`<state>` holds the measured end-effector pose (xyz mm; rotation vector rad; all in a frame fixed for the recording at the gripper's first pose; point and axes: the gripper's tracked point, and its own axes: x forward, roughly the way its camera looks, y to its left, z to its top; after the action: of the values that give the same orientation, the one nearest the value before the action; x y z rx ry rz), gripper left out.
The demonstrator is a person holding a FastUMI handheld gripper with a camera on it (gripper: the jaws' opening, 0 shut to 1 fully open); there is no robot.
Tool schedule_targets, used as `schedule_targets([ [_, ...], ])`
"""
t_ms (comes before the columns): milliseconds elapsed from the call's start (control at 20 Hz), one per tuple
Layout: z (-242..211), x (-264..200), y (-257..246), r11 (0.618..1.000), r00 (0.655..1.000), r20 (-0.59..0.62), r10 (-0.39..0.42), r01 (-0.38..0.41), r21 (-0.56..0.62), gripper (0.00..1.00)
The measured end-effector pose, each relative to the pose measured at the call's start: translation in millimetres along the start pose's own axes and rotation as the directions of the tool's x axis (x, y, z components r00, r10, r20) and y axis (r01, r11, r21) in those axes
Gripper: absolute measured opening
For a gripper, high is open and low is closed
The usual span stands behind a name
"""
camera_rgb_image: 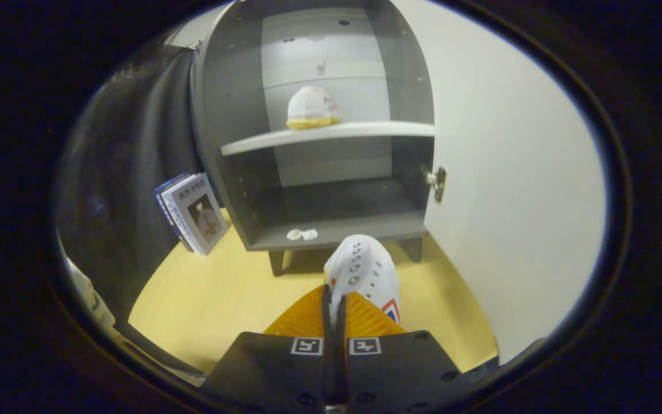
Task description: Open the shoe cabinet door, grab the shoes and put them into the shoe cabinet, then close the shoe cabinet door.
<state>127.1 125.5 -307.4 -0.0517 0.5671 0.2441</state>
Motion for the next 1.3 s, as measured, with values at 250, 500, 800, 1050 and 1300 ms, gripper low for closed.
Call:
schedule_targets([
  [250, 74, -23, -1, 0.997, 0.996, 0.078, -0.033, 0.038, -0.066, 0.02],
  [500, 143, -17, -5, 0.994, 0.985, 0.163, -0.047, 0.062, -0.090, 0.02],
  [800, 212, 36, -16, 0.988, 0.972, 0.228, -0.056, 0.087, -0.129, 0.02],
  [1050, 252, 109, -25, 0.984, 0.978, 0.203, -0.049, 0.082, -0.156, 0.02],
  [1300, 274, 176, -33, 0.984, 0.990, 0.143, -0.022, 0.046, -0.170, 0.02],
])
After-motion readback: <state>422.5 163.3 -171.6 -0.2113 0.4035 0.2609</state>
